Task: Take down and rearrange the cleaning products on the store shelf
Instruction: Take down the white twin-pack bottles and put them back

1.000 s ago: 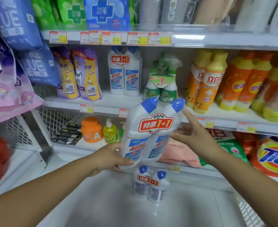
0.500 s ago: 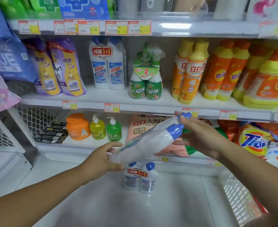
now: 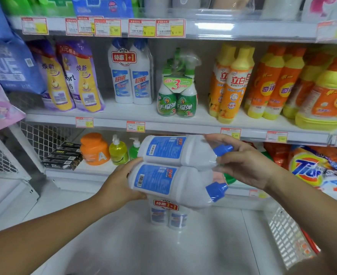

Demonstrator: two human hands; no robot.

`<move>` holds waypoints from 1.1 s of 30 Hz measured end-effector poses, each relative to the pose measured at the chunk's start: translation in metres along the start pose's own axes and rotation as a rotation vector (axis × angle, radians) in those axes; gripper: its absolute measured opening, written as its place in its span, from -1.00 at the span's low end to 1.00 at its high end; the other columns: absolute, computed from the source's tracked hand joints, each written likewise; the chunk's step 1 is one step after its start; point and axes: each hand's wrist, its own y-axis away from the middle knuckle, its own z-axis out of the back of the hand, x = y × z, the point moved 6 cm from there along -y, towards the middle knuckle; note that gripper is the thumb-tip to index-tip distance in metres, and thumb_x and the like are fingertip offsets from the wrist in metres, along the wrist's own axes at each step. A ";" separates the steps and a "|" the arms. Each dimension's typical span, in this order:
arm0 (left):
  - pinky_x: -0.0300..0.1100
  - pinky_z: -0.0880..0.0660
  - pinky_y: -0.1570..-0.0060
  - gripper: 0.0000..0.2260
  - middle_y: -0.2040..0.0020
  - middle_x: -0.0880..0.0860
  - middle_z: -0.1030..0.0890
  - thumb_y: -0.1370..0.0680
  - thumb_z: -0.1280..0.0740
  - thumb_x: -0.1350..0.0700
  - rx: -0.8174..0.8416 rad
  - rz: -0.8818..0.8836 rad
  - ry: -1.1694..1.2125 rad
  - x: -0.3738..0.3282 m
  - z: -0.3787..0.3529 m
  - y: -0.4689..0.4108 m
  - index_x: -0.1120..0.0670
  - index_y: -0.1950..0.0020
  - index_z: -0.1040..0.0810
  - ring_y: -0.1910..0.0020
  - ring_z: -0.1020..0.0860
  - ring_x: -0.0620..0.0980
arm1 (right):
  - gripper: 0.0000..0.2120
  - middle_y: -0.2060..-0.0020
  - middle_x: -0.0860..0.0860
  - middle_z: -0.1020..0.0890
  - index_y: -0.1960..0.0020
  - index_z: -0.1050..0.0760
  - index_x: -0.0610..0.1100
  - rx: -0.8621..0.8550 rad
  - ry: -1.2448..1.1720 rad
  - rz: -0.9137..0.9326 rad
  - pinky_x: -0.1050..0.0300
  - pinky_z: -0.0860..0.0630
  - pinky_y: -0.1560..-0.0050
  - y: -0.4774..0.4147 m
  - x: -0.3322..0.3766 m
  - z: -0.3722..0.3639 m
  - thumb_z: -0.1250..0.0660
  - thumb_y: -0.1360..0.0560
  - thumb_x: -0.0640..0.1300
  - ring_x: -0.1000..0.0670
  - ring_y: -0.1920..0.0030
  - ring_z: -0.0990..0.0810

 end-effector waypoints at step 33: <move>-0.30 -0.59 0.09 -0.46 0.01 -0.15 -0.70 -0.25 -0.65 0.13 0.235 0.281 0.110 0.081 -0.070 0.029 -0.07 -0.17 -0.55 0.06 -0.66 -0.20 | -0.58 0.32 -0.05 -0.62 0.21 -0.58 -0.20 -0.237 1.031 -0.135 0.06 -0.50 0.21 -0.010 -0.126 -0.020 -0.55 -0.34 0.16 -0.01 0.33 -0.53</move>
